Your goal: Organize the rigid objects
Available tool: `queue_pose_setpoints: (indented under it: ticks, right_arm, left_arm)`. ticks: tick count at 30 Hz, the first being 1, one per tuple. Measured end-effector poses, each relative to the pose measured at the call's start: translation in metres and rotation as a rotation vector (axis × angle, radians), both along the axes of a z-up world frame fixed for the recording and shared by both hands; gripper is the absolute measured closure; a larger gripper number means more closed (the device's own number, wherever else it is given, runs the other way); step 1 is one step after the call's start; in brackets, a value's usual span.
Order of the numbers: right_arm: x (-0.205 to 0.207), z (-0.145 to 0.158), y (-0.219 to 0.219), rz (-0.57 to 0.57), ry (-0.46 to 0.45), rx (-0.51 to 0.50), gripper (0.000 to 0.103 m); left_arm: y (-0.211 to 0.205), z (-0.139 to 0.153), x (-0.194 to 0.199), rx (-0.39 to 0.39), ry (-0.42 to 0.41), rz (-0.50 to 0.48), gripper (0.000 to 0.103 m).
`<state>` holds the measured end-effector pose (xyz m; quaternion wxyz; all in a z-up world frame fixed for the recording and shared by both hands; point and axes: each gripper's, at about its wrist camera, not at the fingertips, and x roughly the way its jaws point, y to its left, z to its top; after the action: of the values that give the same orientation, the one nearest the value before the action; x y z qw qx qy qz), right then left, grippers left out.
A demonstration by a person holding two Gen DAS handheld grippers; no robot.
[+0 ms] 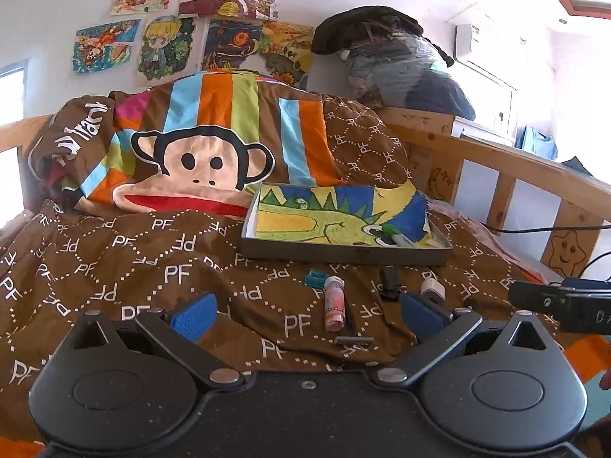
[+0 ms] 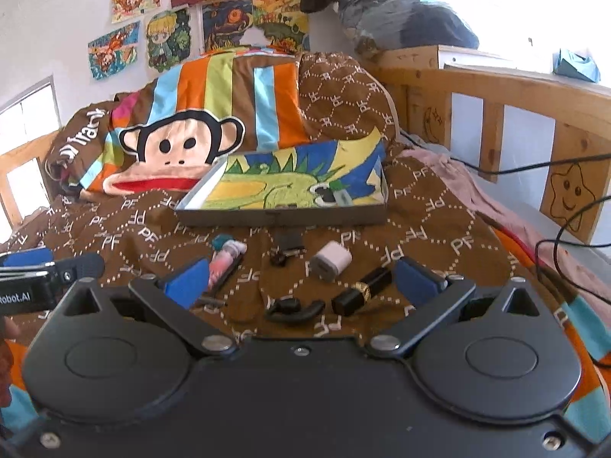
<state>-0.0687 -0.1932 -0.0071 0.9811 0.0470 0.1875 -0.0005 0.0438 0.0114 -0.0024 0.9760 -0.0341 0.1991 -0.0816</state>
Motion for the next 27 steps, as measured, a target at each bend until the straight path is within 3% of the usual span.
queue_pose_setpoints:
  ticks: [14,19,21,27]
  right_arm:
    - [-0.003,-0.019,0.006,-0.028,0.077,0.018,0.000]
    - [0.016,-0.012,0.002,-0.023,0.081,0.017,0.000]
    - [0.046,-0.008,-0.003,-0.024,0.085,0.020,0.000]
    - [0.053,-0.008,-0.004,-0.024,0.091,0.022,0.000]
  left_arm:
    - [0.002,-0.014,0.008,0.003,0.036,0.040,0.001]
    - [0.001,-0.015,0.009,0.009,0.039,0.045,0.001]
    - [0.000,-0.015,0.009,0.008,0.038,0.044,0.001]
    - [-0.002,-0.016,0.008,0.010,0.038,0.042,0.001]
